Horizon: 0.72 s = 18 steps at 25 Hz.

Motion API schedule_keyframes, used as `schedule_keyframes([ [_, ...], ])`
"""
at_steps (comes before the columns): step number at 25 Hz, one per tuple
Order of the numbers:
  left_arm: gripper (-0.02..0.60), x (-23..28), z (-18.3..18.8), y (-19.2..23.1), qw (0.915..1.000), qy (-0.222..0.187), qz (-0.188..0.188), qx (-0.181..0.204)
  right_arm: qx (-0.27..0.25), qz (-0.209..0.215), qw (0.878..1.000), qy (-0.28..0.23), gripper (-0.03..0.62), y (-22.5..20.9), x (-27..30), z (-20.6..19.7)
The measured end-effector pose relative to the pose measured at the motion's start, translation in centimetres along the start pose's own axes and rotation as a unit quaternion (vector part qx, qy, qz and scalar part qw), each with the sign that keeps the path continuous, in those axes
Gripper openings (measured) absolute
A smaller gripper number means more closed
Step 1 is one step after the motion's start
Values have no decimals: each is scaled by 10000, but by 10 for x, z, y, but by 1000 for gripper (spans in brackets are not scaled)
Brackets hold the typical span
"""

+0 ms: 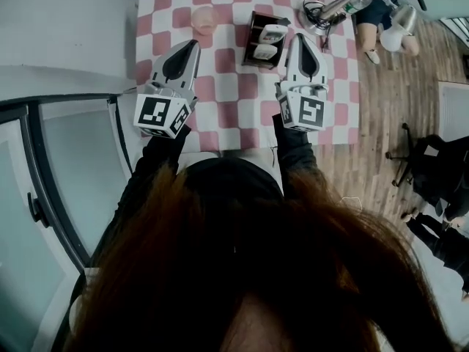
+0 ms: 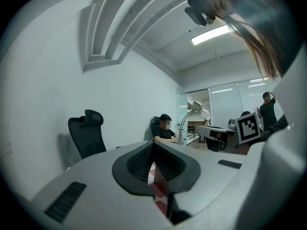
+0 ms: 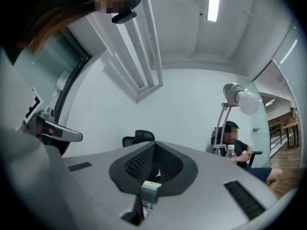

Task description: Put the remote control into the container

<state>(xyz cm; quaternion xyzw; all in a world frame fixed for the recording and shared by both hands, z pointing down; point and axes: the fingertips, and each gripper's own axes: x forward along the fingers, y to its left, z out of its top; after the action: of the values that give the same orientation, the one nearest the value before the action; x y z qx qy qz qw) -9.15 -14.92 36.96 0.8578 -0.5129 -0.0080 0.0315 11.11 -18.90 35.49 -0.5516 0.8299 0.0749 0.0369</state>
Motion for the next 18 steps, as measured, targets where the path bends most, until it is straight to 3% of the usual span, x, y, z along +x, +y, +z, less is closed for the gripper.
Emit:
schedule_keyframes([
  [18, 9, -23, 20, -21, 9987, -341, 353, 157, 333, 515, 9981, 65, 17, 21, -44, 29],
])
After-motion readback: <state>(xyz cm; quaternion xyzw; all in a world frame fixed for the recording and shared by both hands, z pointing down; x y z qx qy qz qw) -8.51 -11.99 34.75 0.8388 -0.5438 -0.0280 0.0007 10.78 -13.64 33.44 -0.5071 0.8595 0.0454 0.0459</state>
